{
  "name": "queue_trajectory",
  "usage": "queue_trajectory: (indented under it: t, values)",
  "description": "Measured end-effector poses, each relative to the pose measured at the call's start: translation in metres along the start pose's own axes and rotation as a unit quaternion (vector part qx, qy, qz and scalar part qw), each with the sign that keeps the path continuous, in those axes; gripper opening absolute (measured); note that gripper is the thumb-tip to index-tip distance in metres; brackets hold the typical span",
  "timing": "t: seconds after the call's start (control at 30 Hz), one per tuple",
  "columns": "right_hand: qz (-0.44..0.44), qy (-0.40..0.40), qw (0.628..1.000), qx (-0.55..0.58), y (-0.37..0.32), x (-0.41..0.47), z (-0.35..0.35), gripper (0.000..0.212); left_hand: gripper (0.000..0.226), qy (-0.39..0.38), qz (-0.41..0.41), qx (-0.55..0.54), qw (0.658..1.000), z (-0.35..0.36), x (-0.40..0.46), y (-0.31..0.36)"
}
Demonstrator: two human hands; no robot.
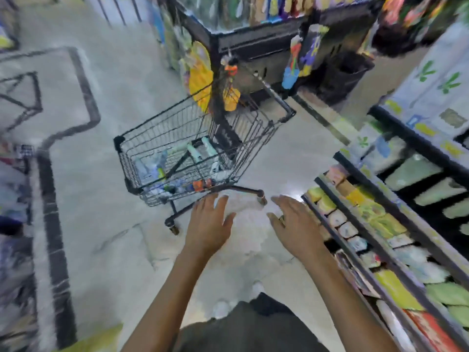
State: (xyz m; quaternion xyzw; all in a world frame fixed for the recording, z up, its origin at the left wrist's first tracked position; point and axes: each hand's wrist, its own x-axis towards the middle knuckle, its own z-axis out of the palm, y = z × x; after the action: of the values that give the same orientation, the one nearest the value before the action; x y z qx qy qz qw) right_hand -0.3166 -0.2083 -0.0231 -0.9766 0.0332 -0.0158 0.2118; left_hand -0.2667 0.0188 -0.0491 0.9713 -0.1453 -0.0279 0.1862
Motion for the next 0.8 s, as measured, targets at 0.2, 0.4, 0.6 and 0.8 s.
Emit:
queue_trajectory:
  t: [0.2,0.4,0.6,0.8]
  values:
    - [-0.095,-0.075,0.992,0.017,-0.072,0.087,0.034,0.048,0.046,0.051,-0.116,-0.015,0.992,-0.018,-0.015,-0.082]
    - [-0.132,-0.103,0.985,0.041,-0.107,0.171,0.057,0.049,0.042,0.074,-0.164,-0.007,0.984,-0.023,0.029,-0.12]
    - [-0.118,-0.142,0.982,0.036,-0.1,0.239,0.072,0.05,0.045,0.05,-0.167,0.015,0.985,-0.035,0.119,-0.135]
    - [-0.094,-0.192,0.977,0.03,-0.08,0.284,0.084,0.049,0.047,0.042,-0.166,0.002,0.985,-0.037,0.206,-0.16]
